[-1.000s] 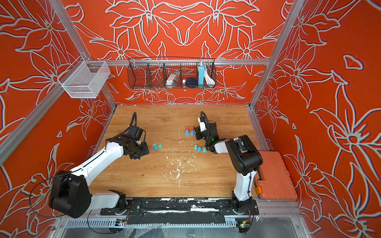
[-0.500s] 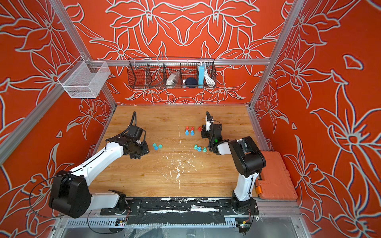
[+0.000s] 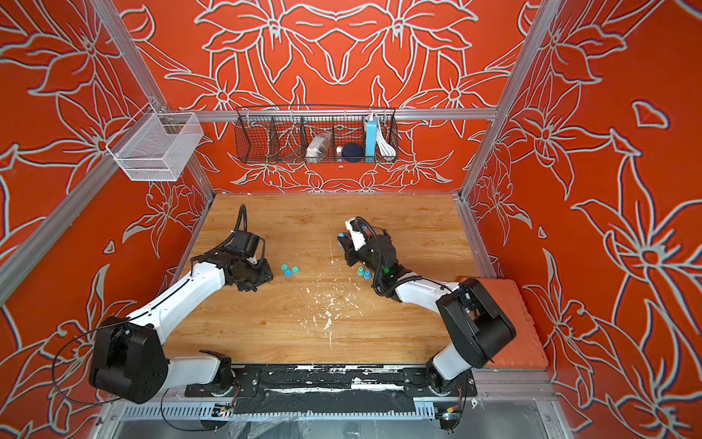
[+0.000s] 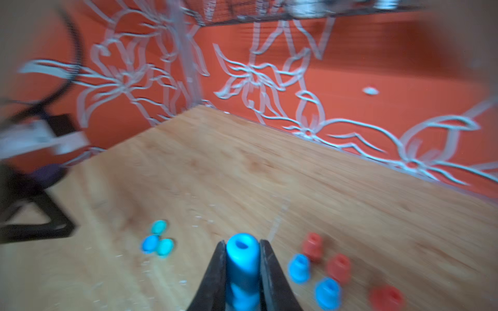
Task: Close the stamp cap
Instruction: Adjust the stamp.
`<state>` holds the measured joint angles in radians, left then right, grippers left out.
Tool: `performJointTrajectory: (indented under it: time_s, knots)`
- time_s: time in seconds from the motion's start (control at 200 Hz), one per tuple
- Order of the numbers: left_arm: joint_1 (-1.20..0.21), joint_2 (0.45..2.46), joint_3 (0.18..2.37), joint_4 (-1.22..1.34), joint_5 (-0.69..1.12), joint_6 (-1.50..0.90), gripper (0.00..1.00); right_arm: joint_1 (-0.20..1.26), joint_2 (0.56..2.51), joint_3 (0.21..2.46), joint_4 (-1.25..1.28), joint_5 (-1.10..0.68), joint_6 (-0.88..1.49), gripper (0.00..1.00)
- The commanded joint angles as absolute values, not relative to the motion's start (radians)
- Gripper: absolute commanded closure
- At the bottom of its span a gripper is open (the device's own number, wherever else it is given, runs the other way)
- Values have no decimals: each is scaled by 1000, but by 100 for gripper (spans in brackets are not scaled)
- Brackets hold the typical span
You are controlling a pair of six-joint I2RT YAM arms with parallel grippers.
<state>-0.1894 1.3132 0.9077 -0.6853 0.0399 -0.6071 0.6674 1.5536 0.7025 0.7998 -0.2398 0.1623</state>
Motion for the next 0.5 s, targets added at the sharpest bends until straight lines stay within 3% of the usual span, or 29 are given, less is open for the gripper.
performJointTrajectory:
  time_s: [0.0, 0.11, 0.275, 0.395, 0.495]
  knots:
    - [-180, 1282, 888, -677, 62, -616, 50, 770, 1604, 636, 883, -213, 212, 100]
    - [-169, 1212, 838, -586, 167, -608, 50, 860, 1635, 614, 988, -143, 311, 100]
    - [-163, 1151, 790, -457, 434, -688, 42, 881, 1572, 651, 1069, -63, 475, 100]
    - [-160, 1115, 744, -224, 643, -908, 34, 857, 1517, 697, 1078, 1, 567, 100]
    - [-160, 1121, 642, 155, 725, -1198, 32, 827, 1516, 729, 1146, 31, 690, 100]
